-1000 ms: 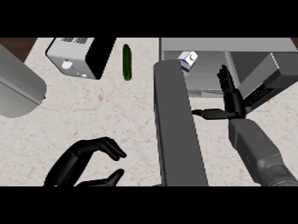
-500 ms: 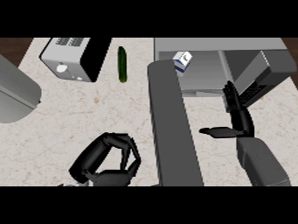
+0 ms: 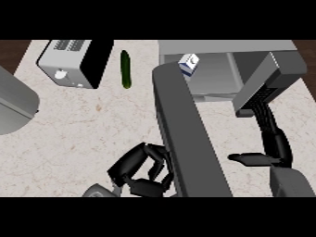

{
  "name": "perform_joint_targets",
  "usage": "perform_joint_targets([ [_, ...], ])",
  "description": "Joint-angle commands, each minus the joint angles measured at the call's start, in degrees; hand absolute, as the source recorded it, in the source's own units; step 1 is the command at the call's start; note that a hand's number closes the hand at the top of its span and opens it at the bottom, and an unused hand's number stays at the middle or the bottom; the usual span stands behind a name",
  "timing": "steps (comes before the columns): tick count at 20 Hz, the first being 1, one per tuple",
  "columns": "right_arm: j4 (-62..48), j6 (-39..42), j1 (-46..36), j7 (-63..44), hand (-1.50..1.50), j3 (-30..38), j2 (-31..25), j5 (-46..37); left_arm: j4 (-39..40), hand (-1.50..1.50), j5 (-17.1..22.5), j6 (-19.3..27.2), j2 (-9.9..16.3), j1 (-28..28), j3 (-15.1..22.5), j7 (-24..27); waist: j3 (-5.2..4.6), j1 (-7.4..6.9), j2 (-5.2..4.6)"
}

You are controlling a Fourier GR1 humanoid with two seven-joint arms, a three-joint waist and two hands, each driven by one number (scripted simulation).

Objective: Pick up the milk, place it into the microwave and close the microwave

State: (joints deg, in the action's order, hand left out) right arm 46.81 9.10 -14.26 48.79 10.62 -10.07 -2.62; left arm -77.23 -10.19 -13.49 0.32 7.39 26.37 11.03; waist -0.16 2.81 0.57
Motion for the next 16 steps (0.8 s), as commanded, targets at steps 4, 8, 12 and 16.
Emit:
perform_joint_targets([
  [4,20.5,2.3,13.3,-5.5,-1.5,-0.8,-0.9,3.5,10.1,1.5,4.4,10.4,-0.3,6.2,15.6,2.1,-0.03,0.52,-0.33],
  [8,30.3,5.6,16.7,-11.8,-1.5,-0.7,-2.5,6.8,12.2,1.5,8.5,19.7,-0.3,11.3,24.1,-0.3,-0.06,1.35,-0.45],
  [12,35.7,10.1,17.8,-15.0,-1.5,0.1,-3.3,12.1,12.6,1.5,16.0,29.4,-0.3,15.2,30.2,-1.3,-0.05,2.24,-0.7],
  [16,38.9,13.8,18.5,-18.3,-1.5,1.4,-6.8,15.5,14.1,1.5,22.3,36.0,-0.3,20.0,29.6,-0.3,-0.13,3.73,-0.96],
])
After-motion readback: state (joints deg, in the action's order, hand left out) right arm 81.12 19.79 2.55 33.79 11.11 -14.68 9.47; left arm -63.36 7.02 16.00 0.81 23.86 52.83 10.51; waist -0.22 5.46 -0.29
